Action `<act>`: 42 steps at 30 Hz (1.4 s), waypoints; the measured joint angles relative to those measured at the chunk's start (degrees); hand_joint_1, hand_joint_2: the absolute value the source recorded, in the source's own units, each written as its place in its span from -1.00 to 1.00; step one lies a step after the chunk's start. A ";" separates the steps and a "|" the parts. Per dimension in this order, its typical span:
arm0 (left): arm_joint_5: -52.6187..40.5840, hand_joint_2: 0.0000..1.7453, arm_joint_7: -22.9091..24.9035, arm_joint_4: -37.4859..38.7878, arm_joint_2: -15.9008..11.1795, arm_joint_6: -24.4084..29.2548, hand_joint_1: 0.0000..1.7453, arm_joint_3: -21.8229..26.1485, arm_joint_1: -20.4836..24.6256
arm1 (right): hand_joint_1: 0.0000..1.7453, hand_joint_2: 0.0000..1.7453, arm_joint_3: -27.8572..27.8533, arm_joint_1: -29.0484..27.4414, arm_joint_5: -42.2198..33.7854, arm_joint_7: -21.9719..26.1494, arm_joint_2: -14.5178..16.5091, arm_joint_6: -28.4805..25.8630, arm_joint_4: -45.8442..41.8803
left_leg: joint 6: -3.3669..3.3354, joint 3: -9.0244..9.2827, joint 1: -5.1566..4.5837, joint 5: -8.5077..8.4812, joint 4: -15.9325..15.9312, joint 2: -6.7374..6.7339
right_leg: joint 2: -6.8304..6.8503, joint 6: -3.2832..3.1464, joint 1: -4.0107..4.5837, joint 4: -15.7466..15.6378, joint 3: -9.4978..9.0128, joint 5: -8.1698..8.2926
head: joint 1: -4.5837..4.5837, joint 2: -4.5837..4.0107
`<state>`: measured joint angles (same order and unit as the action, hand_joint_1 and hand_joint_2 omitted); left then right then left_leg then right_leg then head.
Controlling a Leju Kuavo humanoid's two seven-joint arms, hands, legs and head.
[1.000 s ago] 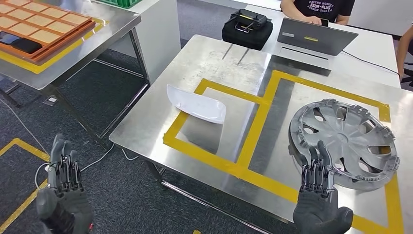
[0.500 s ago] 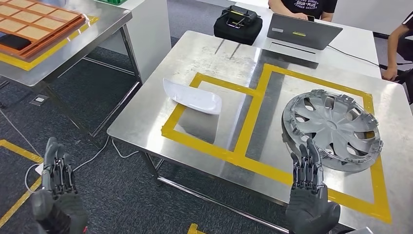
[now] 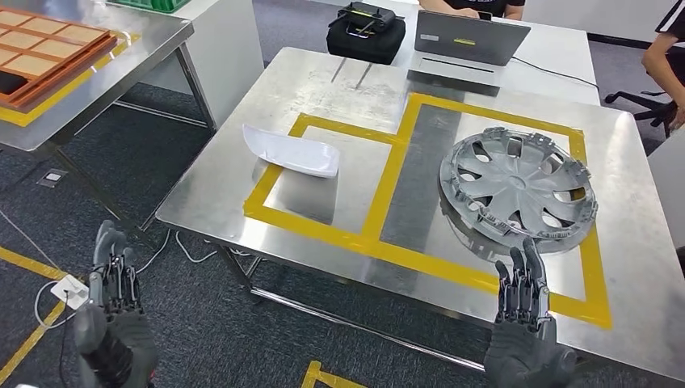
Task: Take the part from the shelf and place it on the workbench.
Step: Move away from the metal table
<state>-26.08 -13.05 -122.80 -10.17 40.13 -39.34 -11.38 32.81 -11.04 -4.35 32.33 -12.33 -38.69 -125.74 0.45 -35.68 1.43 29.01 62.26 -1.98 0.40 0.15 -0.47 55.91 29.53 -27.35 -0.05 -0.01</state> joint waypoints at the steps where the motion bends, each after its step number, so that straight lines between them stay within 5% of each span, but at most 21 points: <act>1: 0.00 -1.00 0.01 0.01 -0.01 0.00 -1.00 0.02 -0.04 | -1.00 -1.00 0.03 0.03 0.00 0.00 -0.01 0.00 0.01 | 0.06 -1.41 -0.04 2.26 3.53 0.90 | -0.34 -0.24 0.07 0.04 0.25 0.32 | -0.30 0.00; 3: 0.01 -1.00 0.03 0.06 -0.02 0.00 -1.00 0.02 -0.11 | -1.00 -1.00 0.10 0.00 0.00 -0.01 -0.02 0.00 0.04 | 0.06 -3.71 -0.09 5.18 10.11 1.57 | -1.22 -0.48 0.25 0.16 1.04 0.93 | -0.77 -0.01; 4: 0.01 -1.00 0.03 0.09 -0.03 0.00 -1.00 0.02 -0.13 | -1.00 -1.00 0.15 -0.02 0.00 -0.01 -0.02 0.00 0.06 | -0.05 -3.75 -0.10 5.14 11.03 1.67 | -1.78 -0.46 0.33 0.22 1.39 1.16 | -0.91 -0.01; 7: 0.01 -1.00 0.03 0.14 -0.04 0.00 -1.00 0.02 -0.13 | -1.00 -1.00 0.30 -0.02 0.00 -0.01 -0.02 -0.02 0.10 | -0.91 1.54 -0.10 1.14 2.62 3.38 | -3.63 -0.11 0.39 0.67 2.12 1.58 | -1.41 -0.02; 10: -0.01 -1.00 0.04 0.13 -0.02 0.00 -1.00 0.02 -0.18 | -1.00 -1.00 0.38 0.08 0.00 -0.01 -0.02 -0.05 0.14 | -1.50 5.35 -0.16 0.07 -4.36 6.03 | -5.31 0.80 0.26 1.42 3.25 1.97 | -1.55 0.00; 12: -0.02 -1.00 0.12 0.12 -0.03 0.00 -1.00 0.03 -0.21 | -1.00 -1.00 0.39 0.00 0.00 -0.01 -0.02 -0.14 0.15 | -1.86 5.49 -0.27 -0.41 -4.70 5.00 | -6.41 1.73 -0.09 1.37 4.09 2.53 | -1.56 0.00; 14: -0.03 -1.00 0.31 0.12 -0.01 -0.01 -1.00 0.04 -0.11 | -1.00 -1.00 0.39 -0.14 0.01 -0.01 -0.08 -0.25 0.14 | -2.47 5.48 -0.03 -1.19 -5.30 3.65 | -5.41 2.42 -0.07 2.78 5.39 1.60 | -1.37 -0.01; 17: -0.09 -1.00 0.48 0.12 0.01 -0.02 -1.00 0.06 -0.20 | -1.00 -1.00 0.40 -0.09 0.01 -0.01 -0.20 -0.32 0.14 | -2.99 4.80 -0.04 -1.85 -5.61 1.41 | -1.83 3.25 -0.24 12.51 9.47 -3.99 | -0.05 -0.01; 19: -0.12 -1.00 0.62 0.13 0.00 -0.02 -1.00 0.07 -0.28 | -1.00 -1.00 0.41 -0.12 0.00 -0.01 -0.24 -0.34 0.15 | -2.97 4.20 -0.13 -2.04 -5.44 -0.18 | -1.13 3.66 -0.50 17.15 10.76 -5.79 | 0.43 -0.01; 21: -0.16 -1.00 0.78 0.14 0.00 -0.02 -1.00 0.07 -0.28 | -1.00 -1.00 0.41 -0.15 -0.01 -0.01 -0.27 -0.38 0.15 | -2.83 3.72 -0.15 -2.19 -5.17 -1.70 | -0.42 3.75 -0.59 13.41 7.78 -3.92 | 0.90 -0.01; 24: -0.20 -1.00 0.85 0.13 0.00 -0.02 -1.00 0.08 -0.29 | -1.00 -1.00 0.42 -0.10 -0.03 0.00 -0.28 -0.39 0.15 | -2.23 3.45 -0.42 -2.38 -4.86 -3.63 | 2.91 2.83 -0.05 2.24 1.10 -0.92 | 1.55 -0.01; 27: -0.21 -1.00 0.85 0.12 -0.01 -0.02 -1.00 0.07 -0.25 | -1.00 -1.00 0.42 -0.29 -0.11 0.05 -0.30 -0.42 0.13 | -1.18 3.60 -0.46 -2.73 -5.01 -5.35 | 2.56 1.47 0.52 0.23 0.84 -0.52 | 1.53 -0.01; 28: -0.21 -1.00 0.85 0.12 -0.01 -0.02 -1.00 0.08 -0.21 | -1.00 -1.00 0.43 -0.39 -0.15 0.07 -0.30 -0.43 0.12 | -0.85 3.49 -0.36 -2.54 -4.90 -5.27 | 1.99 1.08 0.43 -0.07 0.66 -0.12 | 1.55 0.00; 30: -0.19 -1.00 0.85 0.12 -0.03 -0.01 -1.00 0.12 -0.20 | -1.00 -1.00 0.45 -0.40 -0.20 0.09 -0.29 -0.44 0.08 | -0.37 2.41 -0.20 -0.20 -2.23 -2.89 | 0.84 0.29 0.09 -0.71 0.39 0.86 | 1.19 0.00; 32: -0.16 -1.00 0.88 0.13 -0.06 0.00 -1.00 0.14 -0.36 | -1.00 -1.00 0.49 -0.32 -0.29 0.12 -0.28 -0.44 0.07 | -0.17 -0.22 -0.09 4.03 4.54 0.35 | -0.34 -0.16 -0.07 -0.75 0.77 1.53 | 0.41 -0.01; 34: -0.14 -1.00 0.95 0.14 -0.09 0.00 -1.00 0.15 -0.54 | -1.00 -1.00 0.54 -0.36 -0.45 0.14 -0.28 -0.44 0.10 | -0.08 -2.12 -0.12 6.10 9.95 1.50 | -1.74 -0.26 -0.01 -0.50 1.49 1.94 | -0.13 -0.01; 36: -0.15 -1.00 1.01 0.14 -0.13 0.00 -1.00 0.17 -0.58 | -1.00 -1.00 0.59 -0.40 -0.68 0.20 -0.28 -0.47 0.14 | -0.25 -0.54 -0.10 4.15 7.80 1.97 | -3.31 -0.14 0.00 0.02 2.10 2.15 | -0.44 0.00; 39: -0.17 -1.00 1.05 0.14 -0.17 0.00 -1.00 0.17 -0.57 | -1.00 -1.00 0.59 -0.40 -0.96 0.28 -0.28 -0.50 0.15 | -0.56 4.21 0.08 0.03 -0.79 3.44 | -4.96 0.14 -0.09 0.82 2.67 2.17 | -0.85 -0.01; 42: -0.17 -1.00 1.06 0.14 -0.17 0.00 -1.00 0.17 -0.57 | -1.00 -1.00 0.60 -0.40 -0.98 0.29 -0.28 -0.50 0.15 | -0.60 4.88 0.12 -0.33 -2.04 3.96 | -5.16 0.21 -0.10 0.95 2.75 2.16 | -0.91 -0.02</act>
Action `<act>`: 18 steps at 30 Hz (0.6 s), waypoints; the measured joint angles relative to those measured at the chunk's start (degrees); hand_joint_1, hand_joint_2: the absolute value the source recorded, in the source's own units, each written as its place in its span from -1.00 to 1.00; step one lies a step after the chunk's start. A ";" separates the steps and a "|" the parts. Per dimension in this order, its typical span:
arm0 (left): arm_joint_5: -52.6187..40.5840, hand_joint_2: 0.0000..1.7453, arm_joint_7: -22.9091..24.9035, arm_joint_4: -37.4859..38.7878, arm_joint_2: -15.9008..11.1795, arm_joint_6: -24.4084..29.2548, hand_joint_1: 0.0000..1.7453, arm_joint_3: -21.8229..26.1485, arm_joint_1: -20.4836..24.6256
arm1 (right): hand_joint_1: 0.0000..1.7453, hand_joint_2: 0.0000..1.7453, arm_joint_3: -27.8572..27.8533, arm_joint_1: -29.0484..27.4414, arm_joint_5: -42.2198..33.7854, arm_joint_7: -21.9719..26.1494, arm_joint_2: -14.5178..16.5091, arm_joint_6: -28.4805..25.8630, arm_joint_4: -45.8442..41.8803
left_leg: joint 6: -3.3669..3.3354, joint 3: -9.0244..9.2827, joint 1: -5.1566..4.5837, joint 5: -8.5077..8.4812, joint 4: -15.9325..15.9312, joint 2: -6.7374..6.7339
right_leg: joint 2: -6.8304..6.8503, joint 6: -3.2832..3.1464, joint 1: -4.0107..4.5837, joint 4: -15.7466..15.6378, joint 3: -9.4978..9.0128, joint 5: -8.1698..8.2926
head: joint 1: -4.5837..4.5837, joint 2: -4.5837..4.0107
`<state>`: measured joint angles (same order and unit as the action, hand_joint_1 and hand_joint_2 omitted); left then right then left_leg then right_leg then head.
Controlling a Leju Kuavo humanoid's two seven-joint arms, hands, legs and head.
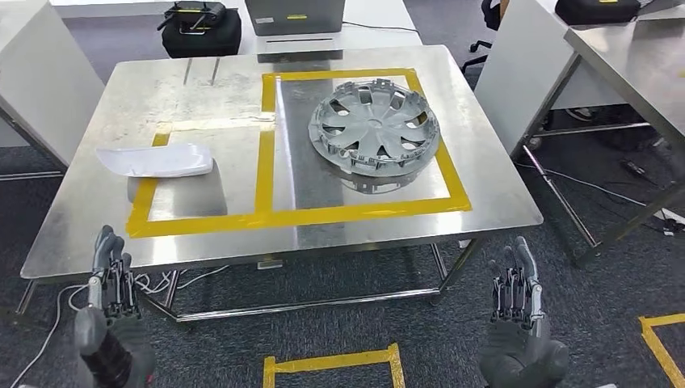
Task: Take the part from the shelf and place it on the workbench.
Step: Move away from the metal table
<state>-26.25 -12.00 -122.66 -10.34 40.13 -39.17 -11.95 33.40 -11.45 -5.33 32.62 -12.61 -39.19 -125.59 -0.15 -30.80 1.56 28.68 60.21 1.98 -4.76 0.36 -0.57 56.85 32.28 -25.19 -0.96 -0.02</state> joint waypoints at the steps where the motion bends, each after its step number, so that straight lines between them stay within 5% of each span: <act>1: 0.00 -1.00 0.01 0.00 0.00 0.00 -1.00 0.00 0.01 | -1.00 -1.00 0.00 0.01 -0.01 0.01 0.00 -0.01 0.00 | 0.00 0.25 0.07 0.32 -0.67 0.89 | -0.19 0.15 0.09 0.21 0.23 -0.02 | -0.05 0.00; 4: -0.03 -1.00 0.01 -0.03 -0.04 -0.01 -1.00 0.07 0.00 | -1.00 -1.00 0.03 -0.06 -0.04 0.14 -0.05 -0.04 0.00 | -0.76 0.78 0.10 0.70 -2.35 1.59 | -1.06 1.65 -0.02 1.51 2.20 -0.05 | 0.21 0.01; 6: -0.05 -1.00 0.03 -0.02 -0.08 -0.02 -1.00 0.15 -0.05 | -1.00 -1.00 0.10 -0.14 -0.08 0.28 -0.15 -0.07 0.00 | -1.79 0.65 -0.01 -0.12 -2.51 -0.97 | 0.87 2.80 -0.27 5.76 4.89 -2.53 | 1.20 0.01; 8: -0.07 -1.00 0.08 -0.02 -0.08 -0.02 -1.00 0.15 -0.19 | -1.00 -1.00 0.15 -0.11 -0.16 0.39 -0.22 -0.09 0.01 | -2.13 0.12 -0.10 -0.47 -2.58 -2.90 | 3.38 3.14 -0.35 13.10 7.62 -6.63 | 2.04 0.01; 10: -0.07 -1.00 0.13 -0.02 -0.08 -0.02 -1.00 0.16 -0.25 | -1.00 -1.00 0.19 -0.15 -0.22 0.46 -0.26 -0.09 0.02 | -2.16 -0.34 -0.25 -0.62 -2.50 -4.62 | 4.07 3.22 -0.44 16.00 7.91 -7.65 | 2.39 0.01; 14: -0.09 -1.00 0.14 -0.04 -0.07 -0.02 -1.00 0.17 -0.23 | -1.00 -1.00 0.19 -0.10 -0.24 0.51 -0.30 -0.09 0.00 | -1.70 -0.57 -0.49 -0.91 -2.42 -7.49 | 7.33 2.19 0.09 2.70 -0.62 -3.29 | 3.00 0.00; 16: -0.11 -1.00 0.14 -0.07 -0.07 -0.02 -1.00 0.17 -0.19 | -1.00 -1.00 0.19 -0.08 -0.25 0.56 -0.31 -0.09 -0.03 | -1.07 -0.55 -0.50 -1.16 -2.47 -8.47 | 8.24 1.44 0.65 0.00 -1.77 -2.97 | 2.95 0.01; 18: -0.14 -1.00 0.16 -0.11 -0.07 -0.01 -1.00 0.19 -0.11 | -1.00 -1.00 0.20 -0.19 -0.26 0.58 -0.33 -0.09 -0.07 | -0.30 -0.52 -0.33 -1.32 -2.60 -9.06 | 7.09 0.75 0.67 -0.32 -1.69 -2.26 | 3.01 0.01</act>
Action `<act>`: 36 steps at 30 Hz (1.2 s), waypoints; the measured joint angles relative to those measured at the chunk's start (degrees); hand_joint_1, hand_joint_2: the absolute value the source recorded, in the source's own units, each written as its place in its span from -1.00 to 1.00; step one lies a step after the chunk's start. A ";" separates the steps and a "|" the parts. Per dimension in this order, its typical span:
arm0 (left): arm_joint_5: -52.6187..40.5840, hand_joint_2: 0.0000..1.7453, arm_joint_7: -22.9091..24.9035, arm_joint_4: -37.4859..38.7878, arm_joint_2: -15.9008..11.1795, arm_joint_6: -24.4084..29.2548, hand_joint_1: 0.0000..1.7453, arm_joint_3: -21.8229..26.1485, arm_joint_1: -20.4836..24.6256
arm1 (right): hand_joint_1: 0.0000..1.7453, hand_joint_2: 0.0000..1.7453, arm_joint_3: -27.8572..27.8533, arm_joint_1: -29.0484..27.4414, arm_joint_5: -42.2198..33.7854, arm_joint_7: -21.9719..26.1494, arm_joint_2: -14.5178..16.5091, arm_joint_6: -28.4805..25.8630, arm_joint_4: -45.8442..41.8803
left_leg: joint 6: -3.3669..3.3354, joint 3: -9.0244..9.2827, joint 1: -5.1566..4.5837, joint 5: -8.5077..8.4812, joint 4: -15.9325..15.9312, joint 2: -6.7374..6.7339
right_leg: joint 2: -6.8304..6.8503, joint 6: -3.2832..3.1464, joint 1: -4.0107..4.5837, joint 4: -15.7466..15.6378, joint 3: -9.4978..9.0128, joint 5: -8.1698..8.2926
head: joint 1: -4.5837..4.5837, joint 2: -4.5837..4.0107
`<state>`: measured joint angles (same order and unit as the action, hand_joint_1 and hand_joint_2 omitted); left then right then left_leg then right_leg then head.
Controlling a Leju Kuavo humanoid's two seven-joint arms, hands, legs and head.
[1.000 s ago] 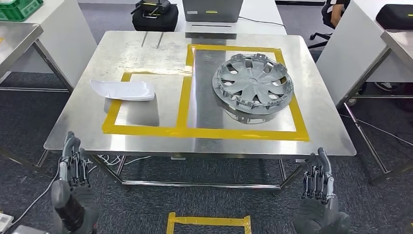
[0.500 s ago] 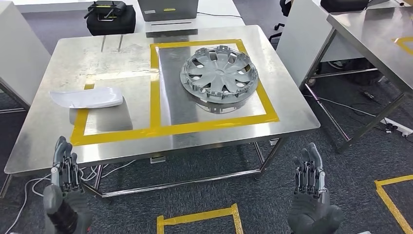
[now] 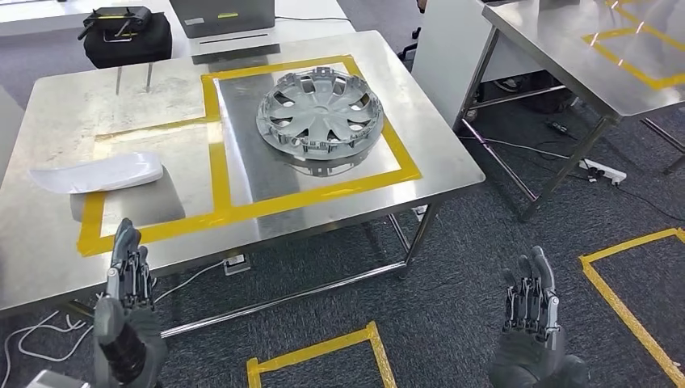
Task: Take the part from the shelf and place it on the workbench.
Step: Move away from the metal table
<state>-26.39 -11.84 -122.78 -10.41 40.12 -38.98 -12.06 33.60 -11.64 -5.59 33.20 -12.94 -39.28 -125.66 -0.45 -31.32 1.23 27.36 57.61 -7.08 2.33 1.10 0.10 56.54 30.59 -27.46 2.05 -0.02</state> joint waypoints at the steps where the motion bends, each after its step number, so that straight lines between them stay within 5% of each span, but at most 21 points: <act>1: -0.01 -1.00 0.03 -0.02 -0.02 0.00 -1.00 0.03 0.03 | -1.00 -1.00 0.01 -0.02 0.01 -0.01 -0.01 0.01 -0.03 | 0.35 -0.18 0.06 0.39 0.24 0.71 | -0.46 -0.35 -0.14 -0.44 -0.14 0.45 | -0.05 0.00; 4: 0.00 -1.00 0.14 -0.05 -0.07 0.01 -1.00 0.12 -0.02 | -1.00 -1.00 0.04 0.18 0.07 -0.14 -0.04 0.04 -0.05 | 0.89 -2.81 0.12 5.26 6.65 5.27 | -1.70 -1.23 -0.40 -1.22 0.01 1.75 | -1.10 0.01; 6: 0.02 -1.00 0.24 -0.04 -0.12 0.01 -1.00 0.13 -0.09 | -1.00 -1.00 0.08 0.23 0.30 -0.52 -0.05 0.17 0.00 | 0.93 -5.33 0.08 8.37 13.34 6.58 | -2.52 -1.47 -0.27 -0.92 0.84 2.22 | -1.81 0.01; 7: 0.02 -1.00 0.32 -0.04 -0.15 0.01 -1.00 0.14 -0.10 | -1.00 -1.00 0.10 0.24 0.65 -0.93 -0.05 0.24 0.03 | 0.90 -5.69 0.05 8.40 14.65 6.79 | -2.90 -1.47 -0.21 -0.68 1.23 2.34 | -2.06 0.01; 8: 0.02 -1.00 0.42 -0.04 -0.19 0.01 -1.00 0.15 -0.07 | -1.00 -1.00 0.12 0.29 1.19 -1.51 -0.06 0.30 0.05 | 0.81 -5.08 0.04 7.36 13.82 6.86 | -3.19 -1.43 -0.18 -0.35 1.59 2.41 | -2.29 0.00; 10: 0.01 -1.00 0.67 -0.05 -0.28 0.01 -1.00 0.20 0.10 | -1.00 -1.00 0.13 0.45 2.58 -2.75 -0.06 0.34 0.07 | 0.45 -1.55 0.04 4.05 7.33 6.81 | -3.56 -1.26 -0.18 0.53 2.24 2.41 | -2.78 -0.01; 12: -0.01 -1.00 0.82 -0.13 -0.34 0.01 -1.00 0.22 0.35 | -1.00 -1.00 0.15 0.57 3.73 -3.65 -0.07 0.35 0.07 | 0.03 0.90 -0.09 2.72 1.92 6.80 | -3.62 -0.70 -0.04 1.52 2.97 2.34 | -3.16 -0.01; 16: -0.09 -1.00 0.91 -0.30 -0.44 0.01 -1.00 0.27 0.55 | -1.00 -1.00 0.20 0.78 4.77 -4.46 -0.15 0.61 0.05 | -1.28 0.56 -0.29 2.07 0.85 7.32 | -3.20 0.79 -0.21 2.12 3.82 2.43 | -2.96 0.01; 18: -0.20 -1.00 0.98 -0.34 -0.46 0.01 -1.00 0.29 0.67 | -1.00 -1.00 0.21 0.96 4.87 -4.48 -0.21 0.79 0.05 | -1.95 0.34 -0.05 1.26 0.60 7.47 | -3.02 1.39 -0.35 5.14 5.13 -0.44 | -2.44 0.01; 20: -0.25 -1.00 1.05 -0.37 -0.48 0.01 -1.00 0.30 0.74 | -1.00 -1.00 0.22 1.04 4.91 -4.49 -0.25 0.86 0.07 | -2.24 -0.25 -0.13 0.56 0.68 7.71 | -2.96 1.82 -0.57 11.70 7.12 -5.21 | -1.60 0.00; 22: -0.26 -1.00 1.17 -0.37 -0.49 0.01 -1.00 0.31 0.75 | -1.00 -1.00 0.23 1.07 4.96 -4.55 -0.27 0.87 0.07 | -2.24 -1.34 -0.28 -0.18 0.88 8.16 | -2.95 1.93 -0.70 16.32 7.78 -7.31 | -1.10 0.01; 24: -0.26 -1.00 1.26 -0.37 -0.51 0.01 -1.00 0.31 0.77 | -1.00 -1.00 0.23 1.09 5.05 -4.66 -0.28 0.86 0.07 | -2.10 -2.39 -0.40 -0.82 1.12 8.92 | -3.06 1.56 -0.67 13.54 5.17 -5.38 | -0.79 0.01; 27: -0.25 -1.00 1.32 -0.41 -0.52 0.01 -1.00 0.30 0.91 | -1.00 -1.00 0.23 1.21 5.27 -4.86 -0.34 0.86 0.01 | -1.51 -3.39 -0.27 -1.85 1.14 10.14 | -5.27 0.24 -0.39 3.02 -1.25 -2.53 | -0.62 0.00; 29: -0.24 -1.00 1.55 -0.50 -0.55 0.01 -1.00 0.31 1.03 | -1.00 -1.00 0.23 1.27 5.44 -5.13 -0.45 0.86 -0.14 | -0.65 -3.87 0.15 -2.79 0.86 10.99 | -5.86 -0.27 -0.02 0.79 -2.64 -2.32 | -0.50 0.01; 31: -0.26 -1.00 2.03 -0.67 -0.63 0.01 -1.00 0.31 1.01 | -1.00 -1.00 0.24 1.40 5.62 -5.54 -0.50 0.85 -0.25 | 0.13 -4.19 0.30 -3.44 0.51 11.41 | -4.67 -0.69 0.09 -0.16 -2.59 -1.26 | -0.10 0.01; 33: -0.54 -1.00 2.70 -0.99 -0.85 0.02 -1.00 0.30 0.98 | -1.00 -1.00 0.30 1.50 5.93 -6.03 -0.51 0.84 -0.28 | 0.58 -5.37 0.16 -1.42 2.37 9.84 | -3.30 -1.18 -0.21 -1.38 -2.43 -0.09 | -0.47 0.01; 36: -0.99 -1.00 3.45 -1.33 -1.25 0.03 -1.00 0.27 0.86 | -1.00 -1.00 0.47 1.27 6.36 -6.57 -0.54 0.70 -0.32 | 1.17 -8.53 0.30 4.89 11.62 7.79 | -1.33 -1.52 -0.34 -1.74 -1.33 1.02 | -1.63 0.00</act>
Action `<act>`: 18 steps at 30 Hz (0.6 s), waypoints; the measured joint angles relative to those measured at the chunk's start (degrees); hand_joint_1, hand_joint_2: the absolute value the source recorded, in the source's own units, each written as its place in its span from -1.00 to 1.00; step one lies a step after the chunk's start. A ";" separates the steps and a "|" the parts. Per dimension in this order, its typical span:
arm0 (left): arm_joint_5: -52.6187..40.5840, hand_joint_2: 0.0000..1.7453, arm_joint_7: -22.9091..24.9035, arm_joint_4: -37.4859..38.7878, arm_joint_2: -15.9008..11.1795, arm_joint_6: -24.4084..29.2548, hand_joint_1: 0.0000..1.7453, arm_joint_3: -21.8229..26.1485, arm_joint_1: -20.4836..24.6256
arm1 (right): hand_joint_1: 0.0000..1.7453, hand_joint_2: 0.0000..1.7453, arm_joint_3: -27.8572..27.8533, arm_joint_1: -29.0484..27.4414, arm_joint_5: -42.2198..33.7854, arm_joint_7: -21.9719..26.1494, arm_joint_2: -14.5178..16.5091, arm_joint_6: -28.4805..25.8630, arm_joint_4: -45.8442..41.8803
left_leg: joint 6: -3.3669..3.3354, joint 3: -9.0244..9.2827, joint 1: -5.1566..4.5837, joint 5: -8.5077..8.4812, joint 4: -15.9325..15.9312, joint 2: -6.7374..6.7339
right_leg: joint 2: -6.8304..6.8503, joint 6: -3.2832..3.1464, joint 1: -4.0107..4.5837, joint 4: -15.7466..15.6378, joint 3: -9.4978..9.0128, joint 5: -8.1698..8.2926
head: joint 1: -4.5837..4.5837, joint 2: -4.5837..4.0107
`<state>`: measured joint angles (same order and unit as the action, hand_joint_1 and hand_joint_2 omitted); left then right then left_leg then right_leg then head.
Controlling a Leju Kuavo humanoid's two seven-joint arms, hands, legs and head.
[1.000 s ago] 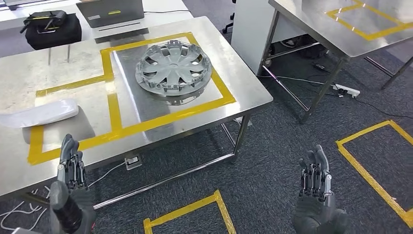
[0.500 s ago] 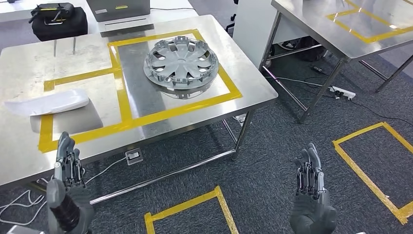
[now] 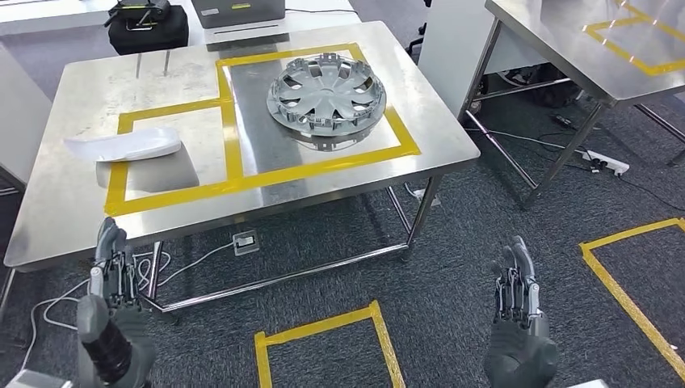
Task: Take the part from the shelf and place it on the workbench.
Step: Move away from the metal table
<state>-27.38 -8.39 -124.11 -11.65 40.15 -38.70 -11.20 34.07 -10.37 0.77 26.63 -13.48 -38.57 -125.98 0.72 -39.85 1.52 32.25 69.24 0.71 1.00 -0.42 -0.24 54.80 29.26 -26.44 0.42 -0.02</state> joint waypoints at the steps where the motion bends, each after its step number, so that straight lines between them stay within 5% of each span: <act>1: -0.03 -1.00 0.16 -0.03 -0.14 -0.01 -1.00 -0.01 -0.05 | -1.00 -1.00 0.11 -0.06 0.11 -0.12 -0.01 -0.05 0.00 | 0.26 -0.36 0.09 0.63 2.29 -0.14 | 0.69 0.07 -0.02 0.05 0.50 0.32 | -0.27 -0.01; 3: 0.11 -1.00 0.41 -0.15 -0.42 -0.01 -1.00 -0.01 -0.08 | -1.00 -1.00 0.37 -0.03 0.46 -0.62 -0.01 -0.20 -0.01 | 0.76 1.64 0.29 -1.27 1.65 -0.66 | 2.05 0.39 -0.13 0.39 1.62 0.89 | -0.69 0.01; 5: 0.43 -1.00 0.67 -0.41 -0.60 -0.02 -1.00 -0.01 0.15 | -1.00 -1.00 0.52 0.13 0.98 -1.56 -0.01 -0.36 -0.08 | 1.29 6.76 0.33 -3.33 -4.80 -2.79 | 3.20 0.95 -0.21 1.30 2.80 1.19 | -1.06 0.01; 7: 0.75 -1.00 0.92 -0.75 -0.74 -0.02 -1.00 -0.02 0.69 | -1.00 -1.00 0.57 0.38 1.51 -2.39 -0.01 -0.45 -0.36 | 1.01 10.22 0.01 -2.93 -9.92 -4.71 | 4.20 1.61 -0.04 2.48 3.71 1.27 | -1.42 0.00; 9: 1.06 -1.00 1.16 -1.08 -0.90 -0.02 -1.00 -0.02 1.05 | -1.00 -1.00 0.61 0.64 1.93 -2.96 -0.03 -0.57 -0.65 | -0.25 9.94 -0.26 -2.50 -10.84 -4.29 | 5.32 2.22 0.06 3.08 3.98 1.54 | -1.33 0.01; 11: 1.39 -1.00 1.38 -1.32 -1.03 -0.02 -1.00 -0.02 1.20 | -1.00 -1.00 0.64 0.86 2.20 -3.43 -0.12 -0.75 -0.78 | -1.49 8.95 -0.22 -3.02 -10.86 -3.13 | 4.72 2.94 -0.23 3.84 4.45 0.74 | -0.92 0.00; 14: 2.22 -1.00 1.57 -1.49 -1.11 -0.15 -1.00 -0.04 2.16 | -1.00 -1.00 0.66 0.95 2.68 -3.99 -0.26 -1.00 -1.11 | -2.75 8.06 -0.26 -4.32 -10.89 -1.34 | 0.67 3.59 -0.47 11.51 7.19 -5.60 | 0.13 0.01; 16: 2.74 -1.00 1.66 -1.51 -1.14 -0.38 -1.00 -0.05 2.66 | -1.00 -1.00 0.66 0.96 2.98 -4.30 -0.35 -1.05 -1.20 | -3.07 6.97 -0.58 -5.33 -10.79 0.14 | -0.28 3.36 -0.39 18.20 8.89 -8.82 | 0.88 -0.01; 18: 3.13 -1.00 1.73 -1.53 -1.16 -0.61 -1.00 -0.05 2.91 | -1.00 -1.00 0.66 0.95 3.14 -4.46 -0.39 -1.09 -1.22 | -3.14 5.92 -0.96 -6.18 -10.70 1.61 | -0.61 2.53 -0.11 18.04 7.64 -7.76 | 1.31 -0.01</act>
<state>-24.25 -6.66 -125.64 -12.82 39.53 -38.75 -8.29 34.73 -9.42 3.91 22.17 -13.87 -39.66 -127.20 -2.41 -33.93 0.56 26.07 58.53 2.32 0.39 2.12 -0.35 72.83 36.91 -34.20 1.73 -0.02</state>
